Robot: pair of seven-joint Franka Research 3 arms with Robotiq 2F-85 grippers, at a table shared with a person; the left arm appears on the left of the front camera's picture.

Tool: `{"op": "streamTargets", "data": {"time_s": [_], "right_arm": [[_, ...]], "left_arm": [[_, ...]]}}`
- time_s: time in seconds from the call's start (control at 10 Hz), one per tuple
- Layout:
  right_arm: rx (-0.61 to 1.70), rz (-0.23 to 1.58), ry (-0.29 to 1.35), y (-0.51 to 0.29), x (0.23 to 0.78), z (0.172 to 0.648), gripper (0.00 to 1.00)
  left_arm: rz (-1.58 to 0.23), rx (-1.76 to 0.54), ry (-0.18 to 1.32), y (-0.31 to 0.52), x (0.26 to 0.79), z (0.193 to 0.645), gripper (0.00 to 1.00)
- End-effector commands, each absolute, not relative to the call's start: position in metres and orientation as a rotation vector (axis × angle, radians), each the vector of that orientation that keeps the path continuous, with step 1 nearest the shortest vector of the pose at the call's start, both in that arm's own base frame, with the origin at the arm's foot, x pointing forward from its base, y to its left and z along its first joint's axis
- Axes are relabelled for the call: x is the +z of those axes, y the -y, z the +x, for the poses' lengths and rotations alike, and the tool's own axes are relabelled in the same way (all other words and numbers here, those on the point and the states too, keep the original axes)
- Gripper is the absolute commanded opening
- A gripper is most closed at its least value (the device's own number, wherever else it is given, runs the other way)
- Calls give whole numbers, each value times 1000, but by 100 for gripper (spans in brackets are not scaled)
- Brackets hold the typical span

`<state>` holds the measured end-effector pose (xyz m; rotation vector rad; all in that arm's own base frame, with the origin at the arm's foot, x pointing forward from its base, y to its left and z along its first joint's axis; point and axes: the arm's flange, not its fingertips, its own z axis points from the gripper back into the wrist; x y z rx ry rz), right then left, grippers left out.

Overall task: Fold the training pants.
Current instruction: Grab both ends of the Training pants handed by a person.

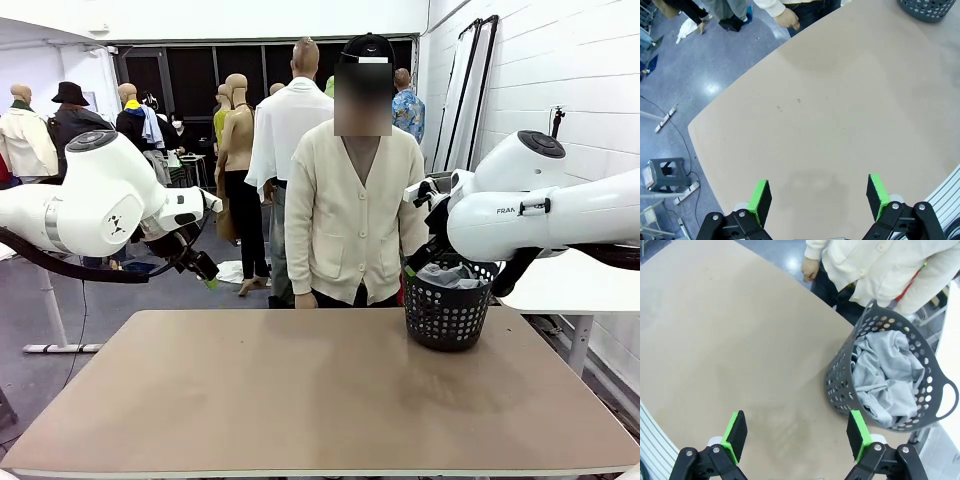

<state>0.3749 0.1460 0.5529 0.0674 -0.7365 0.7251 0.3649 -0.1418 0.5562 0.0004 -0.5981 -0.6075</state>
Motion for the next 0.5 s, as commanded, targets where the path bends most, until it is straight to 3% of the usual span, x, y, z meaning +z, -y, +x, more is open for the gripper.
{"op": "streamTargets", "data": {"time_s": [0.0,0.4], "right_arm": [[743,101,734,-144,551,380,100],[725,67,737,-146,553,375,100]], "left_arm": [[12,-625,626,139,557,365,100],[0,-608,598,142,556,365,100]]}}
